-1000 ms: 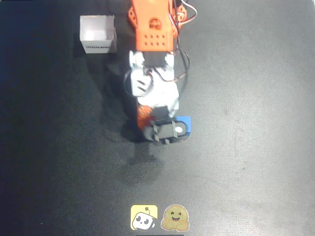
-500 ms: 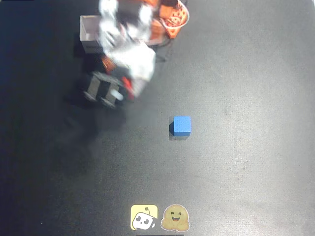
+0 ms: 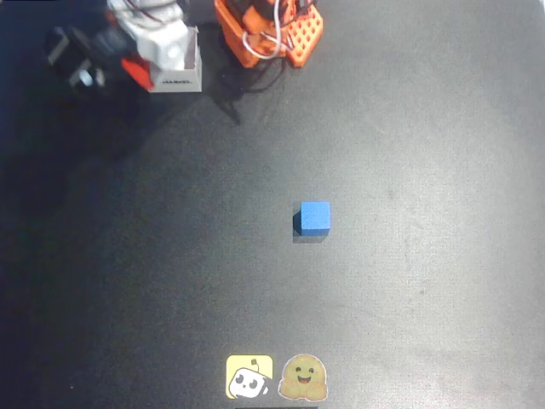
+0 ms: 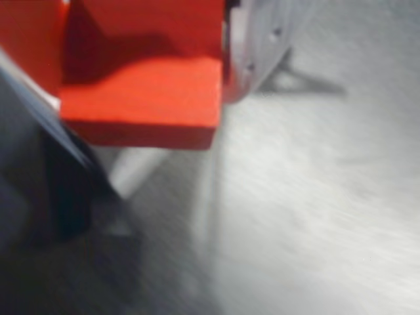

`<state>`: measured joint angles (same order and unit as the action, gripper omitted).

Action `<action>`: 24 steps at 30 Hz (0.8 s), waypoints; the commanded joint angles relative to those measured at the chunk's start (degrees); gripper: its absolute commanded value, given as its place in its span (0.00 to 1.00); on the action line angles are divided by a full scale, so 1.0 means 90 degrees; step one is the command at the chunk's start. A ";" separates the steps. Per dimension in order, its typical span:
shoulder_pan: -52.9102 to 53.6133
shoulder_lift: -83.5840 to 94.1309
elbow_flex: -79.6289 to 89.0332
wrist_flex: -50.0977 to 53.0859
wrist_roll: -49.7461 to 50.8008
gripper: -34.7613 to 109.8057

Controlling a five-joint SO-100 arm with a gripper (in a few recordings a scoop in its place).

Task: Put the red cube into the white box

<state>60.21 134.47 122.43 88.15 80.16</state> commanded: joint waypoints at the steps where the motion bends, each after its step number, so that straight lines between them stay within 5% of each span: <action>1: 0.0361 0.0186 -0.0244 0.0176 -0.0078 0.24; 11: 0.1621 0.0107 -0.0146 0.0254 -0.1025 0.24; 24: 0.1465 0.0098 -0.0117 0.0557 -0.0937 0.24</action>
<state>74.44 134.47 122.43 92.46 71.10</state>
